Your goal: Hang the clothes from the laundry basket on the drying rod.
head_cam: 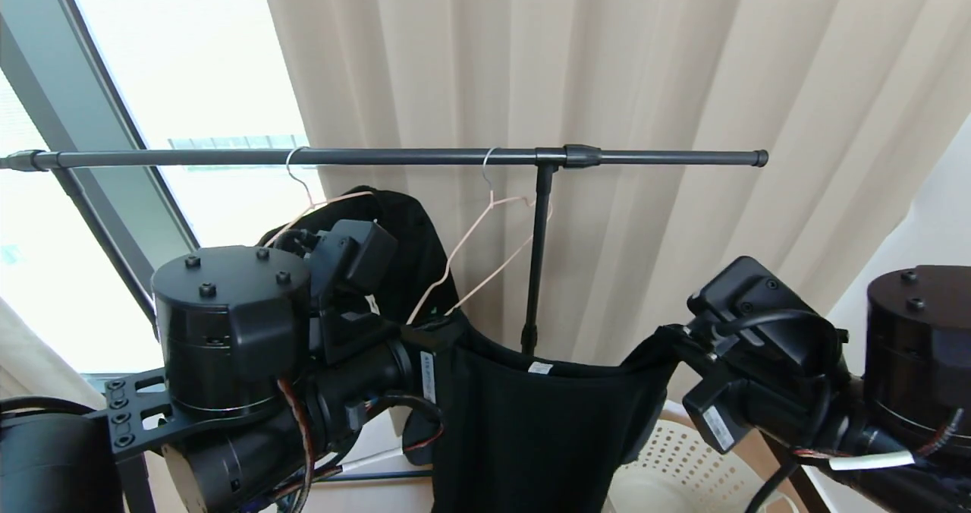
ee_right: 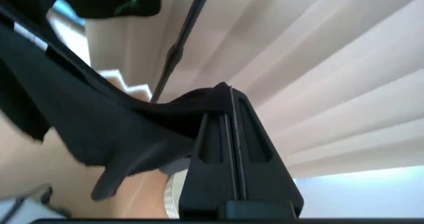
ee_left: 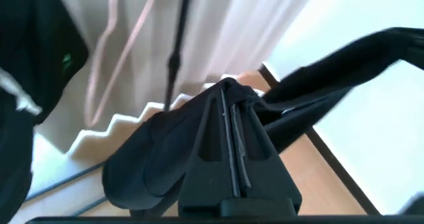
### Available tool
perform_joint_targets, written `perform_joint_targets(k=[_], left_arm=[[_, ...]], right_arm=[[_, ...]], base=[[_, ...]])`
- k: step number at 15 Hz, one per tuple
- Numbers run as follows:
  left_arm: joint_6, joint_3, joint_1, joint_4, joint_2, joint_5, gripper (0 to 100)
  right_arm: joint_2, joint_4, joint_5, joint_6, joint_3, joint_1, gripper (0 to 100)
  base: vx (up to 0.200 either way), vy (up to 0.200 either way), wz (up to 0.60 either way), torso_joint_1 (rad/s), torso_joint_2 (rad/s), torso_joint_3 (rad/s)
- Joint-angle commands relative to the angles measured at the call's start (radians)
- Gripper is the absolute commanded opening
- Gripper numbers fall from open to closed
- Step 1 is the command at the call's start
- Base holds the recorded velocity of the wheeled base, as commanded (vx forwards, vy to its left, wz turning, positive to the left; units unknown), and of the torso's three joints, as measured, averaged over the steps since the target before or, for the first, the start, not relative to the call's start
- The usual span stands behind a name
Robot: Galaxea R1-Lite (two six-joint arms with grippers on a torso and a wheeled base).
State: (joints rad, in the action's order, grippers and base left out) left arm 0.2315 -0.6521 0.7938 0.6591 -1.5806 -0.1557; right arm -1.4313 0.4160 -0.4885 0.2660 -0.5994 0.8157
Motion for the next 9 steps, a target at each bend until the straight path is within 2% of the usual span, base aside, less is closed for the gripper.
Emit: perform_joint_targets(k=[1,2,4,7,9], left_arm=[[-0.032,-0.040,-0.016,-0.010,0.016,0.078,0],[-0.040,-0.098,-0.016,-0.047,0.011,0.087,0],[-0.041,-0.215,-0.018,-0.101,-0.052,0.090,0],[-0.043,-0.345,-0.016,-0.110,-0.133,0.096,0],[-0.043,-0.422,-0.019,-0.136,-0.179,0.128,0]], right_arm=[[0.100,-0.083,0.064,0.025,-0.002,0.017,0],[0.104,-0.101,0.097,0.025,-0.002,0.063,0],[0.097,-0.101,0.102,0.018,0.001,0.149,0],[0.097,-0.101,0.105,-0.024,-0.003,0.209,0],[0.092,-0.101,0.105,-0.068,-0.016,0.263,0]], base=[[0.000,0.000,0.00,0.000,0.00,0.000],[0.000,0.000,0.00,0.000,0.00,0.000],[0.000,0.000,0.00,0.000,0.00,0.000],[0.000,0.000,0.00,0.000,0.00,0.000],[0.000,0.000,0.00,0.000,0.00,0.000]])
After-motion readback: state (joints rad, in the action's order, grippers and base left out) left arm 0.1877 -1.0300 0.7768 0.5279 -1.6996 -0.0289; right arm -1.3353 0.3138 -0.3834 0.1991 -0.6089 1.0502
